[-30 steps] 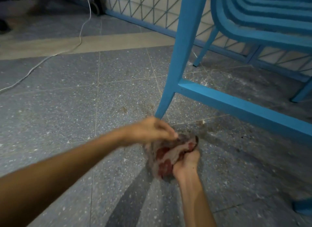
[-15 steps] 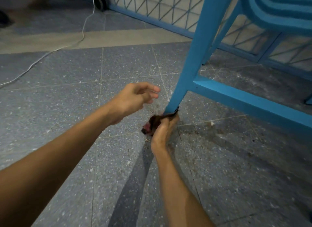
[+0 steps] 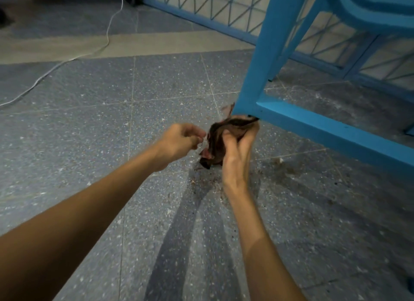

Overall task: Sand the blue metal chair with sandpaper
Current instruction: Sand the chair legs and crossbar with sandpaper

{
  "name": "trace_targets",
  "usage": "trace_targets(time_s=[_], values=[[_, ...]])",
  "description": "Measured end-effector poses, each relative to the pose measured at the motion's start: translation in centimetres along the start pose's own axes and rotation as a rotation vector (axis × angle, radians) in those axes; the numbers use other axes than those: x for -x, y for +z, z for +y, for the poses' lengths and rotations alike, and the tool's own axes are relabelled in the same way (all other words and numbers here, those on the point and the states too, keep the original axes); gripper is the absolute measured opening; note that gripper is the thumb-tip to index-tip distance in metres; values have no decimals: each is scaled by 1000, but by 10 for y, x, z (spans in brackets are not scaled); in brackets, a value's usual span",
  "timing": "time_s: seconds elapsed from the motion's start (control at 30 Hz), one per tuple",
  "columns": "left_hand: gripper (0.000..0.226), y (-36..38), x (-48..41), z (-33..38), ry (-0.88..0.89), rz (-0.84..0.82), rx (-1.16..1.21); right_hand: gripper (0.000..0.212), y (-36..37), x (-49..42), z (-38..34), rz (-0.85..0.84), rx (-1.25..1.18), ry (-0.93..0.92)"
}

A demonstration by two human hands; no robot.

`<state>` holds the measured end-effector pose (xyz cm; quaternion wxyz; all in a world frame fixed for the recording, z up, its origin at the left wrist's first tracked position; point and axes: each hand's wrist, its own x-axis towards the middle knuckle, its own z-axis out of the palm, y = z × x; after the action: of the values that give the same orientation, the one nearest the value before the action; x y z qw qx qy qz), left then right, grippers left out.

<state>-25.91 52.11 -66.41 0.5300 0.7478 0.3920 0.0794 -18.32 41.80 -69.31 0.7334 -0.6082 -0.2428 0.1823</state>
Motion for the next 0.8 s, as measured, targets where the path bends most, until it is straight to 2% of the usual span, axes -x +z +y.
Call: trace_targets(time_s=[0.13,0.2,0.43,0.47,0.53,0.6,0.63,0.67,0.8], values=[[16,0,5,-24,-88,-42,-51,64,-2,7,46,-103,334,171],[14,-3,7,-36,-130,-44,-70,64,-4,7,61,-138,472,224],[15,-19,10,-52,-206,-44,-115,51,-9,6,54,23,532,243],[15,-22,12,-51,-236,-95,-140,50,-11,7,50,73,529,227],[15,-21,22,-49,-352,-355,-154,43,-15,13,42,211,503,191],[19,-7,38,-47,-475,-620,-39,35,-15,26,35,332,454,149],[24,4,44,-47,-505,-680,72,33,-13,33,33,355,426,139],[31,15,48,-47,-518,-678,216,33,-10,40,33,351,410,139],[82,30,39,-58,-578,-442,805,48,-1,62,42,156,335,178]])
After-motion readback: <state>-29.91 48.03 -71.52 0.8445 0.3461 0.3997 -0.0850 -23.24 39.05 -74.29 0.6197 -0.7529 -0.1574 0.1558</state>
